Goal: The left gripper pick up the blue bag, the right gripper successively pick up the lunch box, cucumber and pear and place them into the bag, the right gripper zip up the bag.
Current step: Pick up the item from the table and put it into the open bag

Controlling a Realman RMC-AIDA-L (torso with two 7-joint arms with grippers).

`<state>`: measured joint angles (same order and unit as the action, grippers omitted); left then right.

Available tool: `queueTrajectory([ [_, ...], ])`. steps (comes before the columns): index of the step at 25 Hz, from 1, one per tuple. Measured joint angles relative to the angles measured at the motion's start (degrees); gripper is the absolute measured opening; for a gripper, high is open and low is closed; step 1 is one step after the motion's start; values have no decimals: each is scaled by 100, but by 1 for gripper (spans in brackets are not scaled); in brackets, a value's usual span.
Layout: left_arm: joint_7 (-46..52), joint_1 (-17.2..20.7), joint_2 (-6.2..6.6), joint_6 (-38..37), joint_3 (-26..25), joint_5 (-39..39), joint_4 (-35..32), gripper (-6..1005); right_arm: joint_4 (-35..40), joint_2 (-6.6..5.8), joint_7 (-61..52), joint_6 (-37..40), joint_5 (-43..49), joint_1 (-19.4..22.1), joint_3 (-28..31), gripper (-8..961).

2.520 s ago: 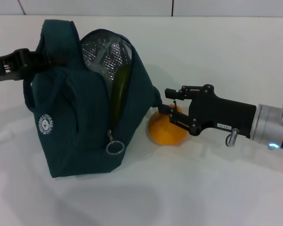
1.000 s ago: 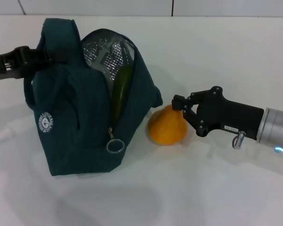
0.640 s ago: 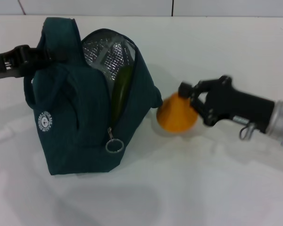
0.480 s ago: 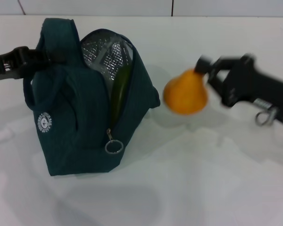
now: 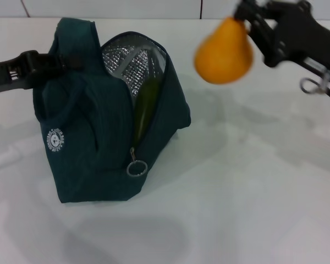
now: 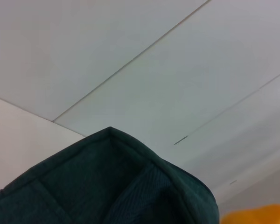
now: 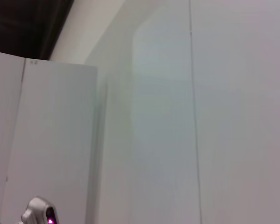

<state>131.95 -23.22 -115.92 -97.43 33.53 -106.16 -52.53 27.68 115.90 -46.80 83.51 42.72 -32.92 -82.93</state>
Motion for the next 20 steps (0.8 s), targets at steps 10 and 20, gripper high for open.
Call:
queueTrajectory([
  [10, -44, -10, -27, -5, 4, 33, 15, 46, -35, 28, -3, -871, -741, -1010, -907, 35],
  [20, -251, -179, -35, 2, 14, 48, 263, 46, -17, 29, 126, -1638, -1609, -1313, -1953, 39],
])
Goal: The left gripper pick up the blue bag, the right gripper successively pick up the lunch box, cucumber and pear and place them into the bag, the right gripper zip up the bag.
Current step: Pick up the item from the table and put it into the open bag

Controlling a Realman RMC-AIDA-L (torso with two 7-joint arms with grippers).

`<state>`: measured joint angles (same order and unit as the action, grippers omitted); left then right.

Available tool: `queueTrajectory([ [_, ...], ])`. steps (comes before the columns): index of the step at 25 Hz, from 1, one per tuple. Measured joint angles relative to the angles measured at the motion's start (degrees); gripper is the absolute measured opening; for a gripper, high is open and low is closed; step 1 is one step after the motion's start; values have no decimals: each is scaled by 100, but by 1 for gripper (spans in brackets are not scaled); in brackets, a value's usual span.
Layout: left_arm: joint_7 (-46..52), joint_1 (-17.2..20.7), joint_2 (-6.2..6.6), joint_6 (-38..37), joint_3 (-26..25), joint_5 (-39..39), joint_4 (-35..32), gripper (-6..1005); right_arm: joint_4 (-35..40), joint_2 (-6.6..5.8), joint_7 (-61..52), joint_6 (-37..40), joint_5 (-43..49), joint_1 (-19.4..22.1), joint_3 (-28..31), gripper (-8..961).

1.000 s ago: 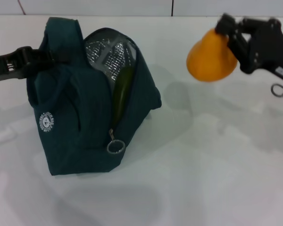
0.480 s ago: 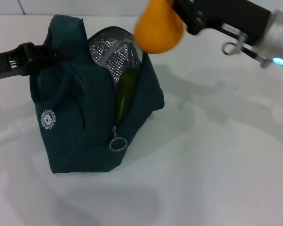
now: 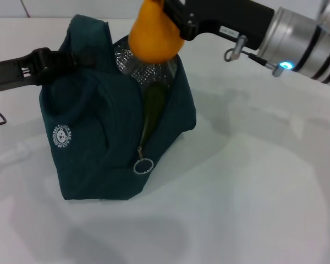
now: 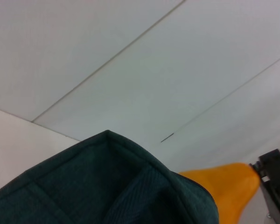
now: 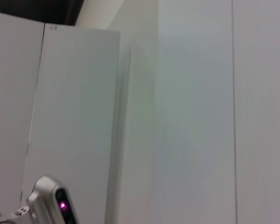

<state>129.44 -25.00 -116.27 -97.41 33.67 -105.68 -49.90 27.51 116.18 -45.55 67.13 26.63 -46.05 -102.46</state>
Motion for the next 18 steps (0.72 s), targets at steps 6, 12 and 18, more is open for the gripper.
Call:
queueTrajectory([
  [6, -60, -30, 9, 0, -7, 7, 91, 46, 49, 0, 6, -363, -139, -141, -444, 41],
  [12, -59, 1, 24, -3, -32, 31, 95, 46, 52, 0, -30, -521, -225, -126, -679, 44],
  [18, -40, 25, 50, -6, -36, 40, 95, 46, 64, 0, -41, -553, -228, -20, -800, 46],
])
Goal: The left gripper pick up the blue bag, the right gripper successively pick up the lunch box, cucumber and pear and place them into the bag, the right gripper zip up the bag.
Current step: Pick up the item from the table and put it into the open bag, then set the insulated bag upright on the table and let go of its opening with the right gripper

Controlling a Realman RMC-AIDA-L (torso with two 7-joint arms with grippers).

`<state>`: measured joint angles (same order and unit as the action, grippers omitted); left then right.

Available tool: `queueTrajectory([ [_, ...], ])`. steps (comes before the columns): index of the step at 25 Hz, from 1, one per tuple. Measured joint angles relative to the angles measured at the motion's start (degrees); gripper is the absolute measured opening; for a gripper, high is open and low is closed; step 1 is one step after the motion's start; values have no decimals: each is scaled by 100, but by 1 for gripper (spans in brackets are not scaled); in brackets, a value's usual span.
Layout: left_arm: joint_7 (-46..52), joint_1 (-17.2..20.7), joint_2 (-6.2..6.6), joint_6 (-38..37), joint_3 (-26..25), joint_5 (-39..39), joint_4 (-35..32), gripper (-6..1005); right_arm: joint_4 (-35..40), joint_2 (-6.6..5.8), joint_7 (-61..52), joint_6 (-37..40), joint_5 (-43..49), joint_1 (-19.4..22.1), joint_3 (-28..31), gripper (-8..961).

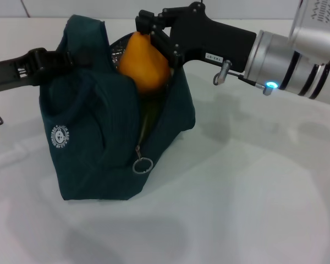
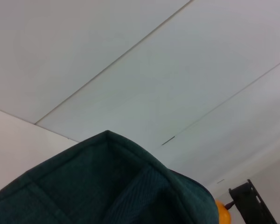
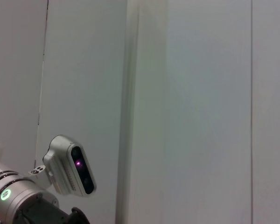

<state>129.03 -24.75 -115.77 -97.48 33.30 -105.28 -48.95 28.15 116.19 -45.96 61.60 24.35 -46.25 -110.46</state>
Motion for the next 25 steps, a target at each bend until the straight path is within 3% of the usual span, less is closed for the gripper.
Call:
queueTrajectory([
  [2, 3, 18, 5, 0, 0, 1, -1, 46, 10, 0, -3, 15, -6, 40, 1, 47],
  [8, 4, 231, 55, -8, 0, 232, -29, 47, 110, -10, 21, 121, -290, 264, 320, 170],
  [15, -2, 322, 66, -15, 1, 288, -34, 47, 139, -174, -66, 173, -110, 686, 948, 337],
  [18, -3, 345, 66, -18, 1, 291, -36, 47, 72, -265, -210, 143, 305, 851, 954, 434],
  [25, -6, 374, 75, -18, 1, 298, -36, 47, -13, -324, -503, 4, 1294, 1151, 978, 619],
])
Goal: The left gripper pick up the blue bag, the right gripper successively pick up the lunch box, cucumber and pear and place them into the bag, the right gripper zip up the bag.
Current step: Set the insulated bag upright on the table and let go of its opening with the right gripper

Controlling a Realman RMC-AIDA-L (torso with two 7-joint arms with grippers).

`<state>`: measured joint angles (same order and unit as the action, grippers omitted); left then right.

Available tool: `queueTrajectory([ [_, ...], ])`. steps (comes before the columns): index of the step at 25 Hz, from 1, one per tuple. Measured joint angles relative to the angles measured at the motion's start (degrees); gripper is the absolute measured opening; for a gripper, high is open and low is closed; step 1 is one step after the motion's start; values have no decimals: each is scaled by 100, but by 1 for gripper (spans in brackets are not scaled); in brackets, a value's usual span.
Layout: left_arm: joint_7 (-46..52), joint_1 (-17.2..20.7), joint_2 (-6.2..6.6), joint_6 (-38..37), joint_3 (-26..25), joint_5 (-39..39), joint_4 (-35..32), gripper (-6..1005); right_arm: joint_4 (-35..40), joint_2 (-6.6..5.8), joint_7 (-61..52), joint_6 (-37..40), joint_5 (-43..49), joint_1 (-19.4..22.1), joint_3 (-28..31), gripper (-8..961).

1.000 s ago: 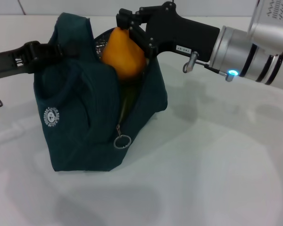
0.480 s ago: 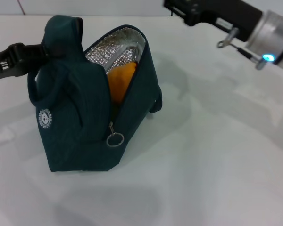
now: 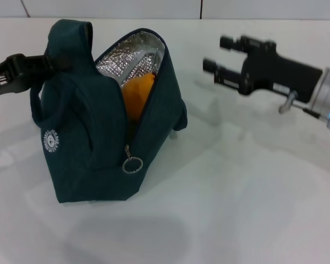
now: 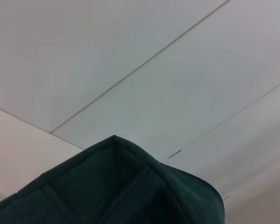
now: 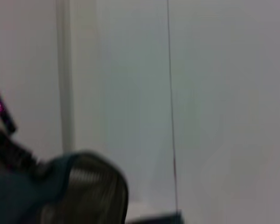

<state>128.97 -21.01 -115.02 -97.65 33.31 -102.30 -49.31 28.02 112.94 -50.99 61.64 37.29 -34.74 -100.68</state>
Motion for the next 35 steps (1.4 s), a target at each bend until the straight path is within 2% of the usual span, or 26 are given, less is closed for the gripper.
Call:
queueTrajectory([
  [8, 10, -20, -15, 1, 0, 0, 1, 47, -54, 62, -287, -87, 639, 32, 55, 620],
  [15, 14, -37, -12, 1, 0, 0, 7, 47, 9, 235, -456, -29, 1269, 9, 1, 620],
  [35, 13, -67, -7, 1, 0, 52, 28, 47, -5, 287, -453, 85, 1298, -43, -92, 597],
])
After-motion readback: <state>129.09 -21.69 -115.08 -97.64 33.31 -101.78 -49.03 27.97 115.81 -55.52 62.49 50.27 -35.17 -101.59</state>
